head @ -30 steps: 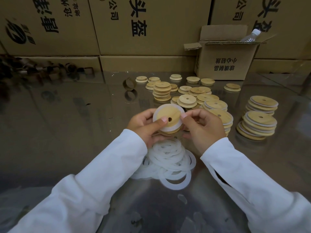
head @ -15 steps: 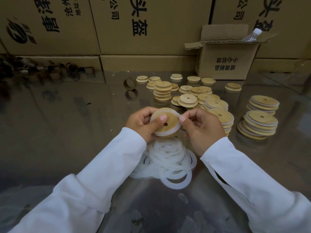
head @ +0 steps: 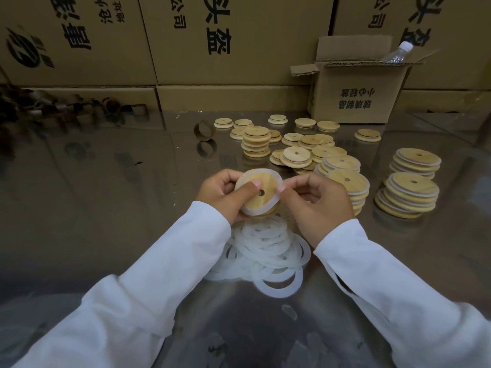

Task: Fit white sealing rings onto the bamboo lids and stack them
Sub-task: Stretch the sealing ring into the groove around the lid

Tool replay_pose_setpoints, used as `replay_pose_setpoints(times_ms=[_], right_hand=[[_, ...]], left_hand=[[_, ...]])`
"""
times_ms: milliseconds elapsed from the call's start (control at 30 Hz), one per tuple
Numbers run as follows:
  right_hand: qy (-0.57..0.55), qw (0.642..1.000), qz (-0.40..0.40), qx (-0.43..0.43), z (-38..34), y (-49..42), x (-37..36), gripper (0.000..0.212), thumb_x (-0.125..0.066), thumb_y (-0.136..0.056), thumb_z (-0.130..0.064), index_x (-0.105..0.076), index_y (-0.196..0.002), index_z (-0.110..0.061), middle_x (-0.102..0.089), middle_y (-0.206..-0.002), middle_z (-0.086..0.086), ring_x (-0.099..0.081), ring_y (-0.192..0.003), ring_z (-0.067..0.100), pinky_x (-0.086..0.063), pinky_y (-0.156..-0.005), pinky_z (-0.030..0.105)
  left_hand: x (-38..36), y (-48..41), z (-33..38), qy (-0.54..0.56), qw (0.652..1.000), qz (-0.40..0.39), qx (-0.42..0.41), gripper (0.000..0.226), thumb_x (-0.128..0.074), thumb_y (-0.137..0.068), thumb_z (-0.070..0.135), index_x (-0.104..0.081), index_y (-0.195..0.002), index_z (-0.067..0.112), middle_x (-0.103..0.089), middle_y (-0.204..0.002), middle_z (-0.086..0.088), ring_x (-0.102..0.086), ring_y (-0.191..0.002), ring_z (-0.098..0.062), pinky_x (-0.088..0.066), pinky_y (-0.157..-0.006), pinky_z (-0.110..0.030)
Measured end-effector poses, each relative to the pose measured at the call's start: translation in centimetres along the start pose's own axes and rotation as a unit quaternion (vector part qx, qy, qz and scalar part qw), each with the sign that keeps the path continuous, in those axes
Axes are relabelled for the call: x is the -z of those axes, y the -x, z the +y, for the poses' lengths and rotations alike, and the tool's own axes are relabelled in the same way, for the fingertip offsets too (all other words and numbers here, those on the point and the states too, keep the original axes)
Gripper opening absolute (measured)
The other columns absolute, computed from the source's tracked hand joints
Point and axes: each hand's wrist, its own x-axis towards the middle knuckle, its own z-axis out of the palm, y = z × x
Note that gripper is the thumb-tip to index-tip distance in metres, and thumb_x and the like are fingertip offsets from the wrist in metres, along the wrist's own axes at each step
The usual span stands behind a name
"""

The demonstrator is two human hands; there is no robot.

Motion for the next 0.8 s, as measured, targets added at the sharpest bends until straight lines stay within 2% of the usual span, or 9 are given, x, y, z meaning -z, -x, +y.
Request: replay_pose_setpoints(times_ms=[100, 200, 267, 433, 500, 633, 800], right_hand=[[0.019, 1.0, 0.02, 0.013, -0.01, -0.05, 0.23, 0.012, -0.069, -0.078, -0.018, -0.066, -0.068, -0.024, -0.068, -0.072, -0.011, -0.063, -0.071, 0.002, -0.05, -0.067, 0.012], [0.045, 0.998, 0.014, 0.032, -0.08, -0.05, 0.35, 0.012, -0.069, -0.078, -0.014, -0.065, -0.068, -0.021, -0.066, -0.07, -0.012, -0.061, -0.069, 0.0, -0.047, -0.064, 0.009], [0.07, 0.997, 0.005, 0.045, -0.14, 0.01, 0.34, 0.012, -0.068, -0.077, -0.013, -0.065, -0.068, -0.02, -0.065, -0.07, -0.014, -0.059, -0.072, -0.002, -0.045, -0.063, 0.006], [0.086, 0.995, 0.0, 0.041, -0.09, -0.2, 0.48, 0.013, -0.068, -0.078, -0.015, -0.065, -0.069, -0.023, -0.065, -0.07, -0.015, -0.059, -0.074, -0.003, -0.045, -0.062, 0.006], [0.089, 0.995, 0.0, 0.035, -0.08, -0.3, 0.52, 0.015, -0.068, -0.079, -0.015, -0.064, -0.068, -0.025, -0.065, -0.07, -0.015, -0.06, -0.071, -0.001, -0.048, -0.065, 0.013], [0.05, 0.999, 0.011, -0.003, -0.14, -0.48, 0.51, 0.015, -0.069, -0.078, -0.014, -0.065, -0.066, -0.021, -0.068, -0.071, -0.005, -0.065, -0.073, 0.014, -0.056, -0.075, 0.04], [0.021, 0.999, 0.025, -0.016, -0.38, -0.34, 0.41, 0.018, -0.069, -0.077, -0.014, -0.065, -0.062, -0.024, -0.069, -0.069, -0.007, -0.066, -0.07, 0.013, -0.057, -0.075, 0.04]], left_hand=[[-0.03, 0.1, 0.05, -0.011, 1.0, -0.016, -0.004, 0.007, -0.064, -0.081, 0.006, -0.06, -0.083, 0.012, -0.066, -0.076, -0.006, -0.063, -0.072, -0.021, -0.056, -0.073, -0.041], [0.04, 0.24, 0.0, -0.073, 0.996, -0.04, -0.039, 0.01, -0.065, -0.08, 0.008, -0.062, -0.086, 0.015, -0.066, -0.08, -0.005, -0.063, -0.07, -0.014, -0.055, -0.066, -0.028], [0.02, 0.43, 0.0, -0.106, 0.99, -0.053, -0.07, 0.01, -0.065, -0.081, 0.007, -0.064, -0.084, 0.016, -0.066, -0.079, -0.003, -0.062, -0.07, -0.011, -0.054, -0.067, -0.02], [0.01, 0.51, 0.21, -0.116, 0.987, -0.059, -0.1, 0.013, -0.063, -0.082, 0.004, -0.066, -0.082, 0.017, -0.067, -0.077, 0.0, -0.062, -0.067, -0.002, -0.048, -0.06, -0.013], [0.04, 0.51, 0.29, -0.116, 0.986, -0.061, -0.106, 0.014, -0.062, -0.083, 0.004, -0.066, -0.082, 0.017, -0.067, -0.079, 0.0, -0.062, -0.067, 0.0, -0.048, -0.059, -0.012], [0.06, 0.52, 0.46, -0.113, 0.985, -0.061, -0.115, 0.016, -0.061, -0.083, 0.003, -0.066, -0.083, 0.018, -0.066, -0.078, 0.001, -0.062, -0.066, 0.0, -0.048, -0.059, -0.012], [0.25, 0.48, 0.83, -0.111, 0.983, -0.059, -0.131, 0.016, -0.06, -0.084, 0.002, -0.066, -0.084, 0.017, -0.066, -0.078, 0.002, -0.062, -0.065, 0.001, -0.046, -0.057, -0.011]])
